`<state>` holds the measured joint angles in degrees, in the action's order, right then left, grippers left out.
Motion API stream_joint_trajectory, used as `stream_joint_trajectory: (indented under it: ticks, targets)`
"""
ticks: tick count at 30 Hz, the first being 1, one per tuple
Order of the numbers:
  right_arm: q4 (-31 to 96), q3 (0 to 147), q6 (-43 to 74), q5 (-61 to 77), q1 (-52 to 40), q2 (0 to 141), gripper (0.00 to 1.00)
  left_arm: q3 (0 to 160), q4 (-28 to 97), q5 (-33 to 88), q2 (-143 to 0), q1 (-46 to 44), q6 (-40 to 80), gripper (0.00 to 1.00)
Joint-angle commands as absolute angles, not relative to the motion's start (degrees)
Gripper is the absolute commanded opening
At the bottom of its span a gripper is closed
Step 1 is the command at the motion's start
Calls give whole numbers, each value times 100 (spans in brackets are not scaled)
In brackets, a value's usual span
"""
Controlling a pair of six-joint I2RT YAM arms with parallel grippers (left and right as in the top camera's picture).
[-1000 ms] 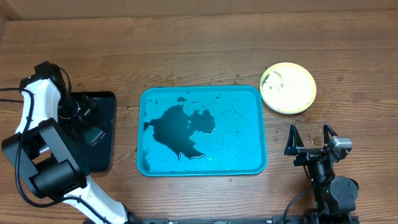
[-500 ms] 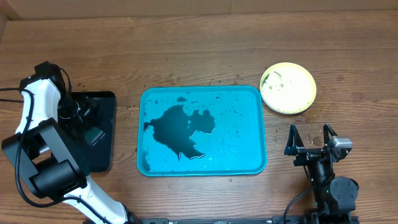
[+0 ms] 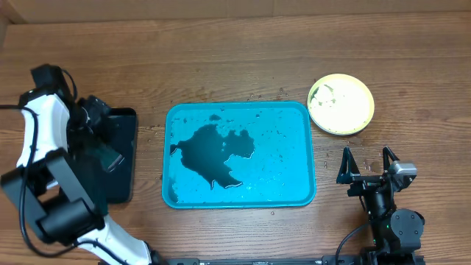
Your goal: Clean dirty plates on tray and stack at the side
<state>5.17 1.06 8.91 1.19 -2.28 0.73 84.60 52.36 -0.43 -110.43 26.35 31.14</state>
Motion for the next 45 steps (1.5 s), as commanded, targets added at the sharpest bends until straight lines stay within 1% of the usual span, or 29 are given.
stream_joint_trajectory:
  ticks: [1, 3, 6, 11, 16, 19, 24, 28, 38, 45]
  targets:
    - [484, 47, 851, 71, -217, 16, 100, 8486, 4713, 797, -10287, 2617, 2329, 100]
    - [484, 47, 851, 71, -217, 16, 100, 8486, 4442, 1387, -10057, 2609, 1723, 100]
    - [484, 47, 851, 71, -217, 16, 100, 8484, 4276, 1968, -9754, 2565, 917, 100]
    - [484, 47, 849, 71, -217, 16, 100, 8431, 4219, 1951, -9118, 2403, 454, 100]
    - [484, 47, 851, 71, -217, 16, 100, 7948, 3516, 1951, -8331, 2078, 377, 100]
    - [484, 47, 851, 73, -217, 16, 100, 7306, 2923, 1955, -7717, 1717, 250, 100]
    - [484, 47, 851, 71, -217, 16, 100, 5979, 2051, 1949, -6604, 1057, -467, 100]
    - [484, 47, 851, 73, -217, 16, 100, 5063, 1531, 1876, -5828, 821, -502, 100]
    - [484, 47, 851, 73, -217, 16, 100, 3264, 635, 1837, -4613, 825, -495, 100]
    - [484, 47, 851, 73, -217, 16, 100, 2158, -202, 1271, -3942, 821, -471, 100]
